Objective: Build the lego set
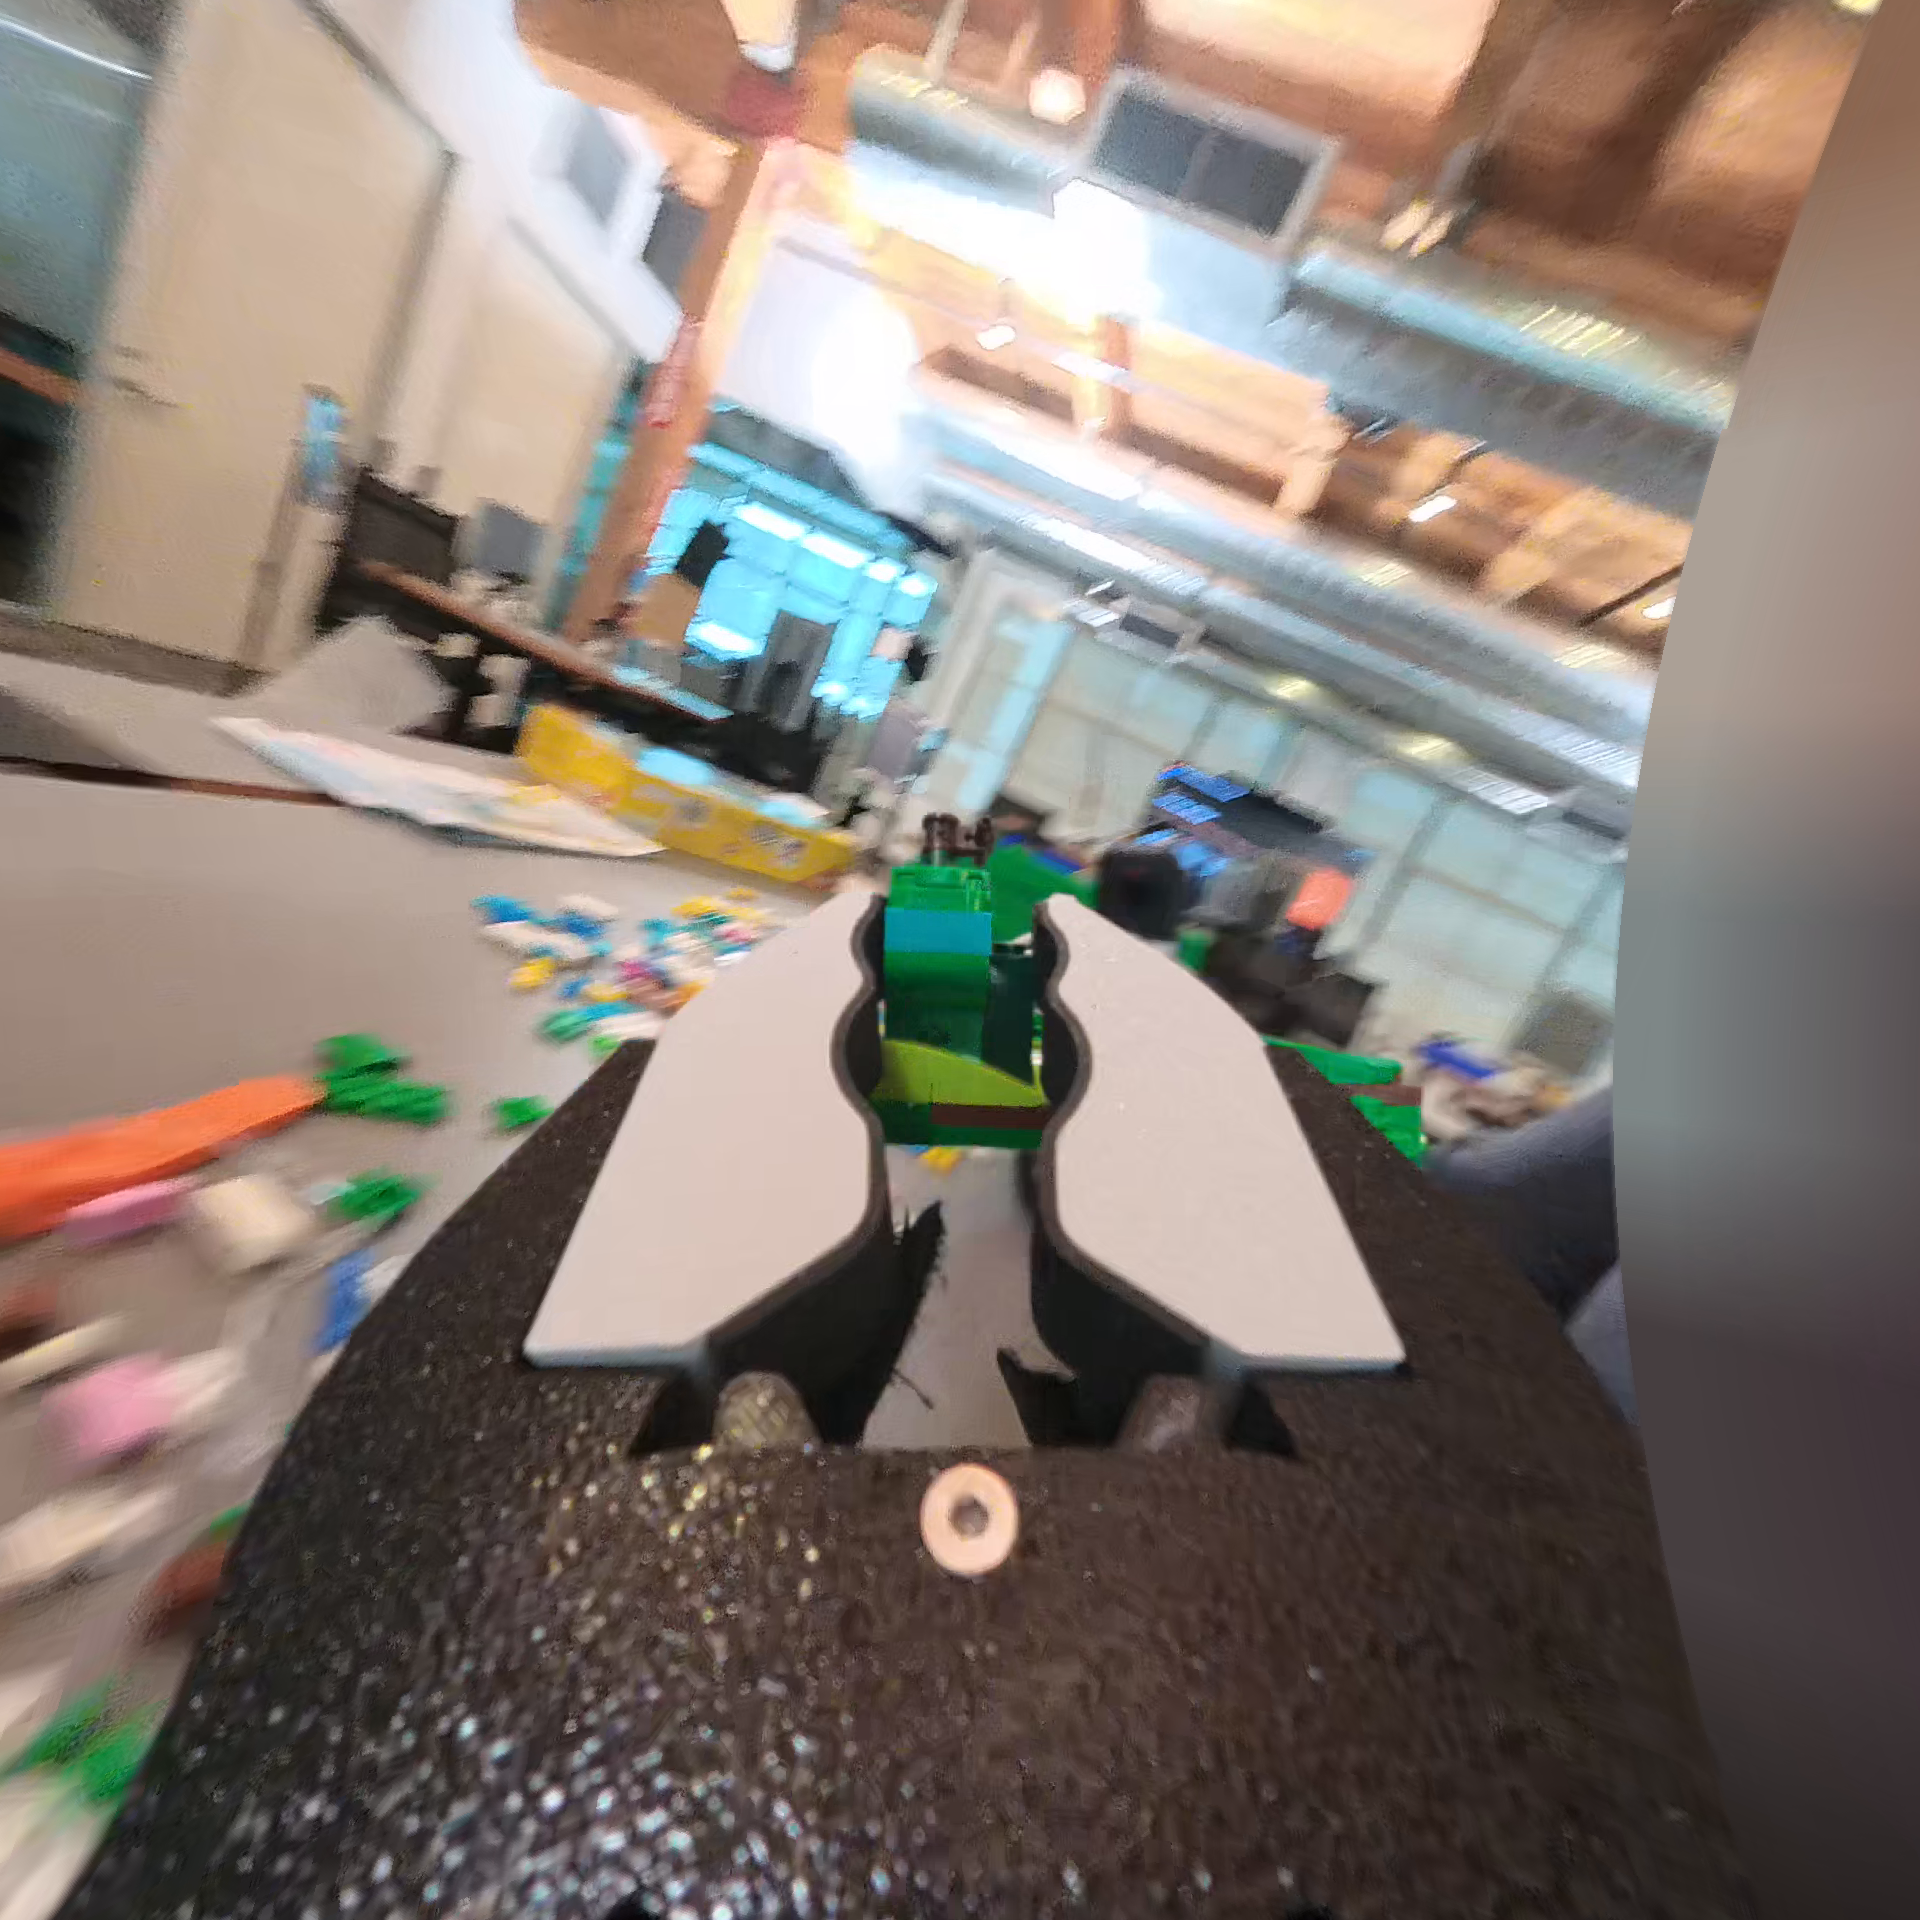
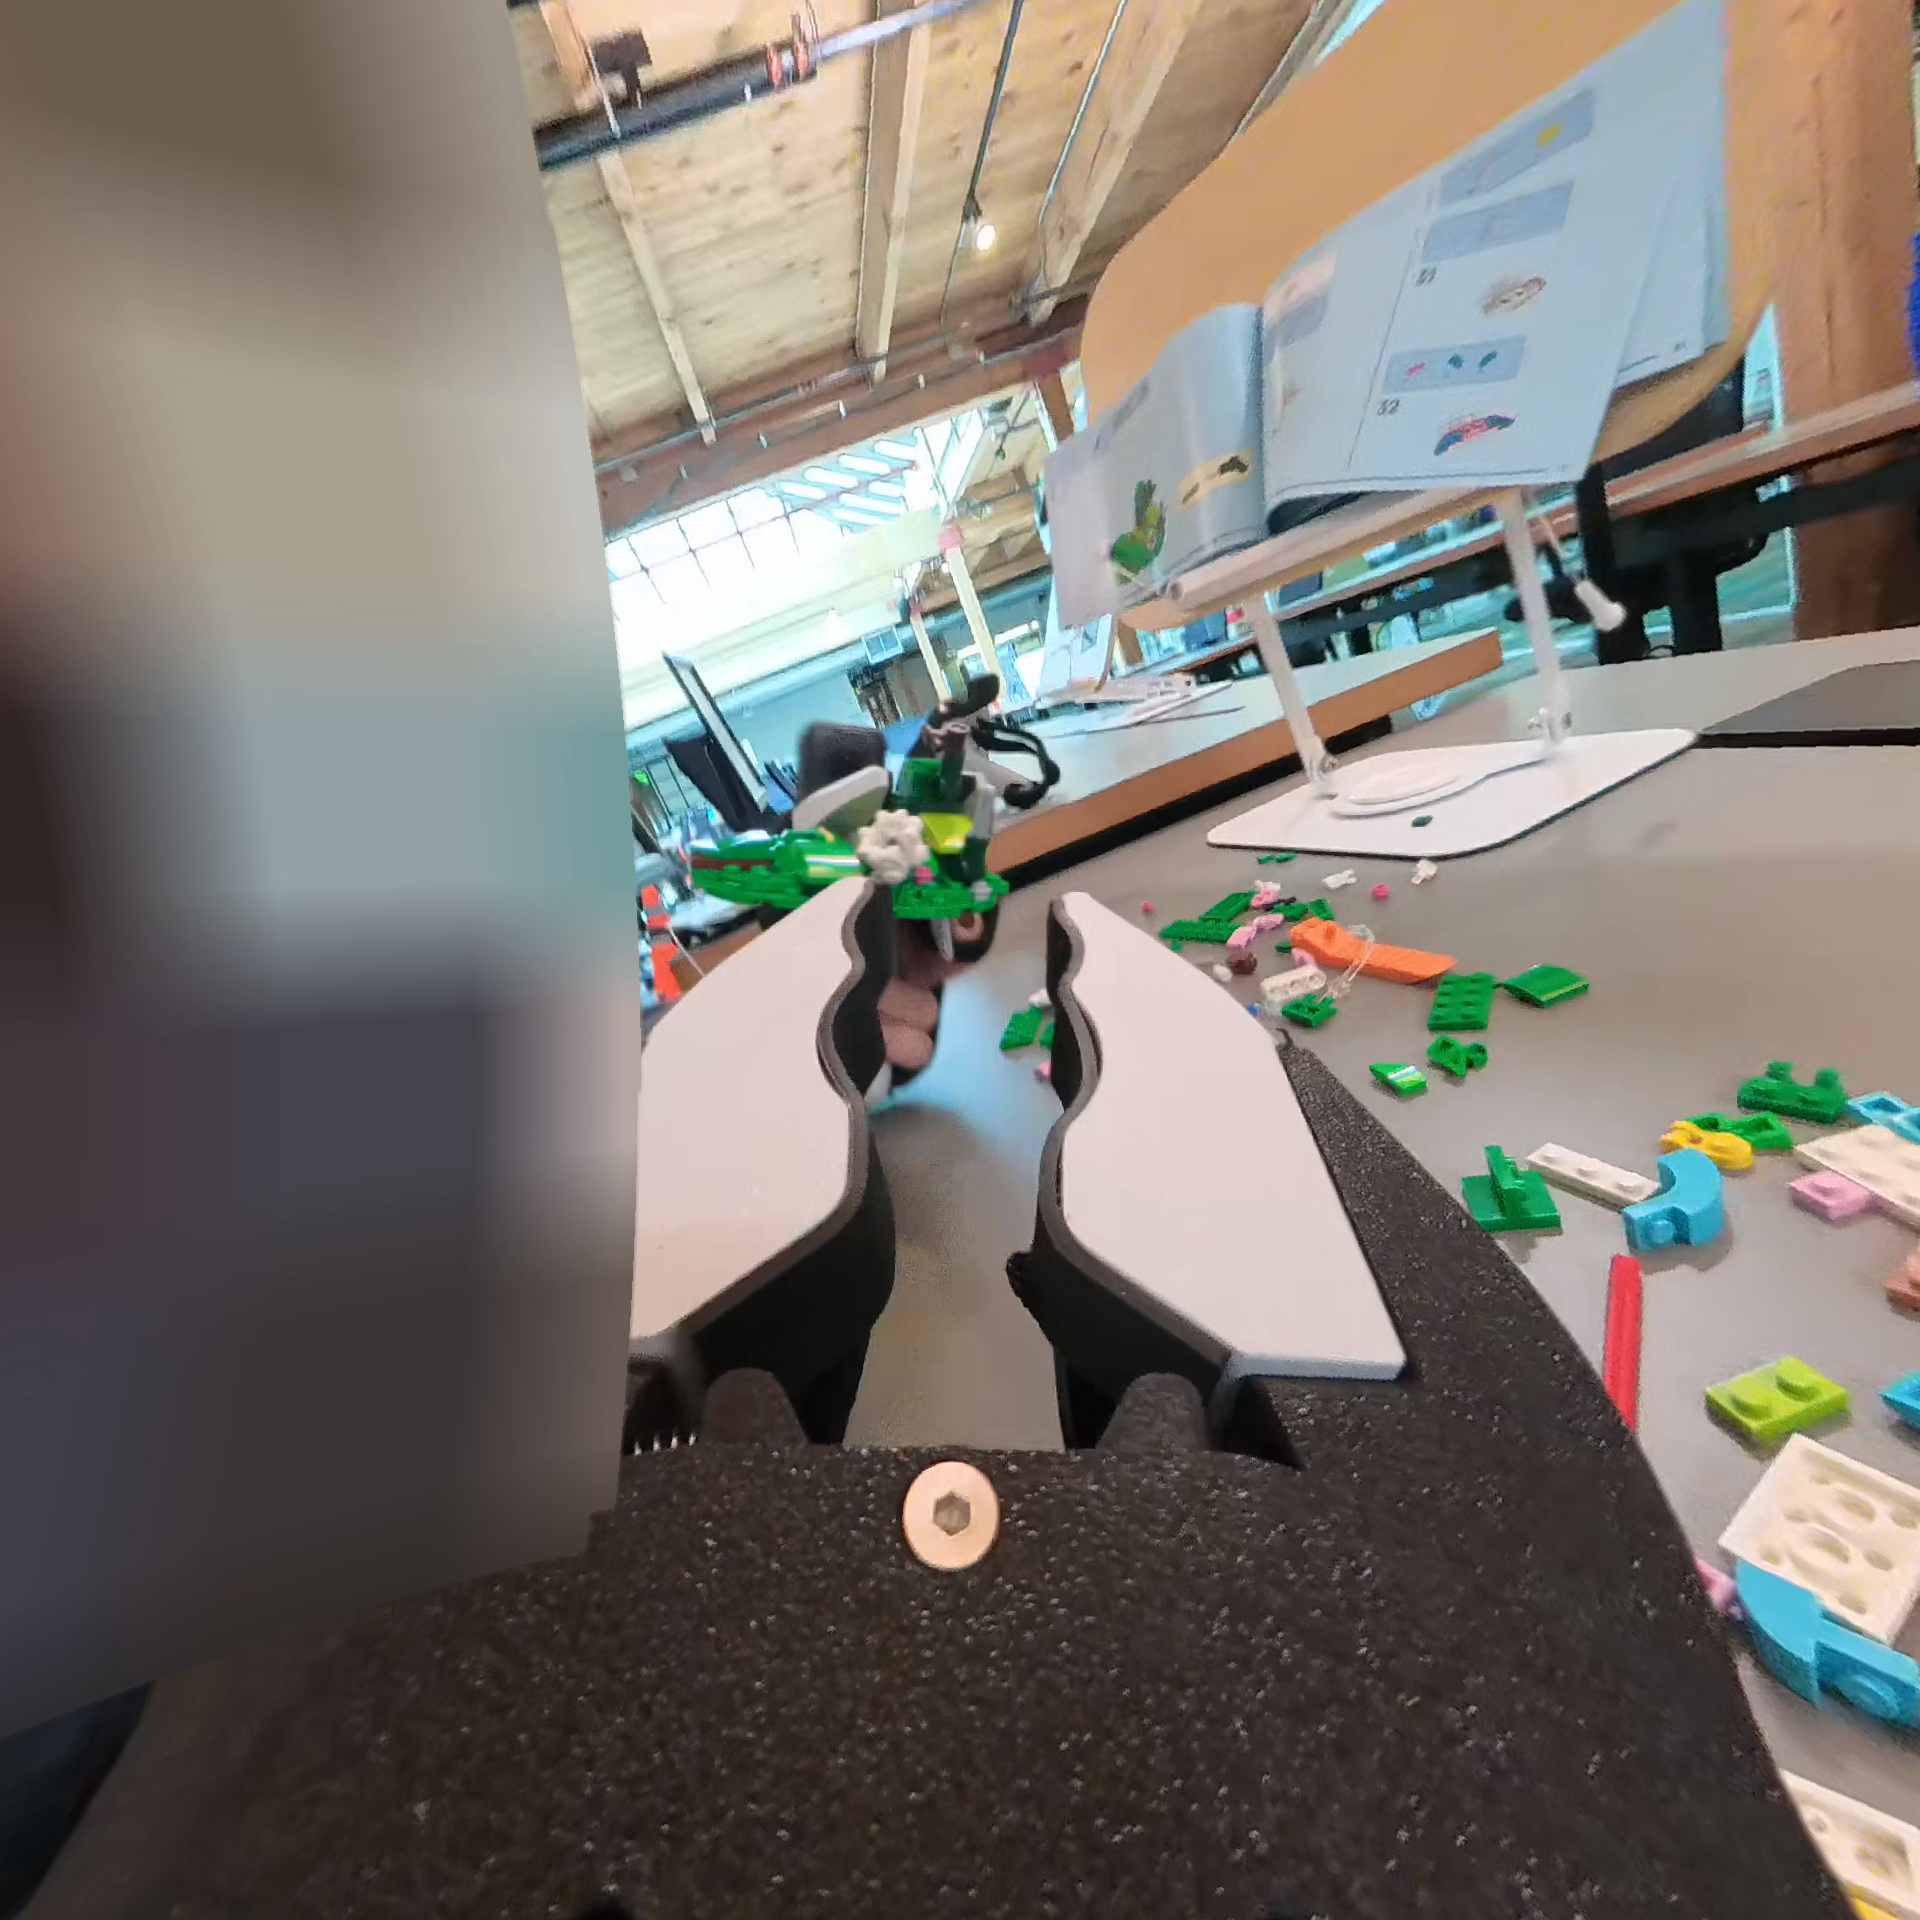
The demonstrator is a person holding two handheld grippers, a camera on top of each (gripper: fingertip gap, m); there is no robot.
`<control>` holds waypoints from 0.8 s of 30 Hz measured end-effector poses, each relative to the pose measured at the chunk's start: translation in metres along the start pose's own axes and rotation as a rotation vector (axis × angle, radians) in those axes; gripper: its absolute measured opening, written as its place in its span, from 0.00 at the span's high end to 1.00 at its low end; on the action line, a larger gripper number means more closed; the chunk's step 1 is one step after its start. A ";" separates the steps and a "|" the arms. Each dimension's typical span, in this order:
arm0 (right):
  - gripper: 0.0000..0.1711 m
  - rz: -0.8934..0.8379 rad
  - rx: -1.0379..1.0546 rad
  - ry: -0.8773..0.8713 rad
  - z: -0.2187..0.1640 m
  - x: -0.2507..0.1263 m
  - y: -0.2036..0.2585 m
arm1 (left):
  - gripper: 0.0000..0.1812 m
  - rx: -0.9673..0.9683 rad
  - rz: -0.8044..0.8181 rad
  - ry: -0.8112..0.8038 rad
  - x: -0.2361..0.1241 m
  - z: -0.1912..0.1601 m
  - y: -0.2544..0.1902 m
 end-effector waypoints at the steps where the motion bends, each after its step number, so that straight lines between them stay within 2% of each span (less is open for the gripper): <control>1: 0.84 0.003 -0.014 0.028 -0.002 0.003 0.001 | 0.86 0.079 0.090 0.029 -0.014 0.003 0.002; 4: 0.84 0.022 -0.049 0.085 -0.007 0.011 0.005 | 0.86 0.330 0.363 0.163 -0.060 0.008 0.008; 6: 0.85 0.024 -0.056 0.102 -0.009 0.014 0.006 | 0.86 0.413 0.496 0.271 -0.084 0.008 0.011; 10: 0.86 0.002 -0.101 0.148 -0.011 0.018 0.008 | 0.86 0.513 0.642 0.435 -0.113 0.005 0.016; 11: 0.86 -0.008 -0.121 0.184 -0.014 0.022 0.009 | 0.85 0.517 0.657 0.488 -0.118 0.003 0.018; 13: 0.86 -0.014 -0.172 0.289 -0.022 0.034 0.011 | 0.86 0.518 0.648 0.492 -0.122 0.003 0.017; 16: 0.88 0.059 -0.231 0.414 -0.036 0.063 0.022 | 0.86 0.537 0.627 0.515 -0.127 0.003 0.016; 21: 0.90 0.172 -0.335 0.558 -0.059 0.119 0.035 | 0.84 0.455 0.683 0.691 -0.148 -0.006 0.024; 24: 0.91 0.198 -0.360 0.534 -0.067 0.146 0.034 | 0.70 0.429 0.687 0.678 -0.152 -0.006 0.021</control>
Point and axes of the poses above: each gripper's, where its closed fingertips meet, x out along the fingers, z out of its top, y = z × x across the jaws, the point moved 6 cm from there along -x, back along the fingers, and after that the axes turned 8 degrees about z, right-handed, at the moved point
